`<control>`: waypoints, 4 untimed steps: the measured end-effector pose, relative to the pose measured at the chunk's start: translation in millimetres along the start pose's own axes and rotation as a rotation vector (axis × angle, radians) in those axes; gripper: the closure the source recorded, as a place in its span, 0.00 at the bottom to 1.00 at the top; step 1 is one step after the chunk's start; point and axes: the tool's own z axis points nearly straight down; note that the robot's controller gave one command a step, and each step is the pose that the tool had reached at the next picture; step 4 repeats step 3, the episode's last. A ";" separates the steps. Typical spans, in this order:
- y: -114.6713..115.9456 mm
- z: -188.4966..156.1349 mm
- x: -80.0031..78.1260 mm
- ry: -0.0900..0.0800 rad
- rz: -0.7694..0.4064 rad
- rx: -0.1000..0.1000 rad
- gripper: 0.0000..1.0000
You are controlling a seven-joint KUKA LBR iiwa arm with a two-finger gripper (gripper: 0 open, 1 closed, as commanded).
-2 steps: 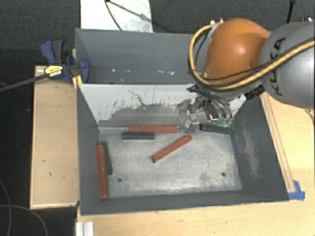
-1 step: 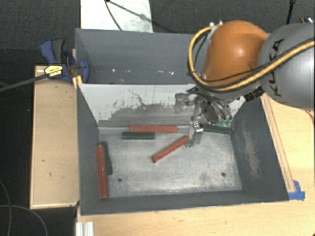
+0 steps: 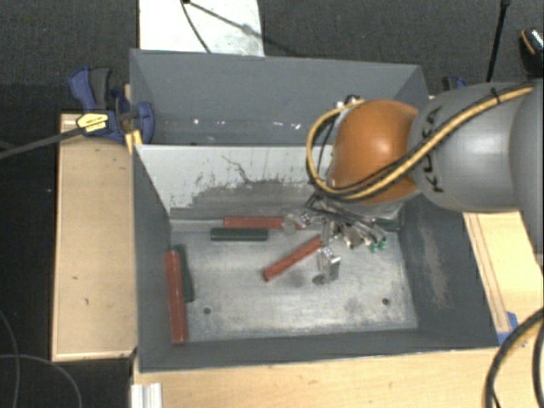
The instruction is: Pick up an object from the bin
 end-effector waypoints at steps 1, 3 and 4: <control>-0.2 37.7 6.5 -0.002 -0.151 0.001 0.00; -5.9 -106.3 86.2 -0.010 -0.165 0.006 1.00; -5.9 -106.3 86.2 -0.010 -0.165 0.006 1.00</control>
Offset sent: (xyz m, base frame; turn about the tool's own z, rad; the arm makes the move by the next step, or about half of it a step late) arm -0.0057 -0.0029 -0.0369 -0.1536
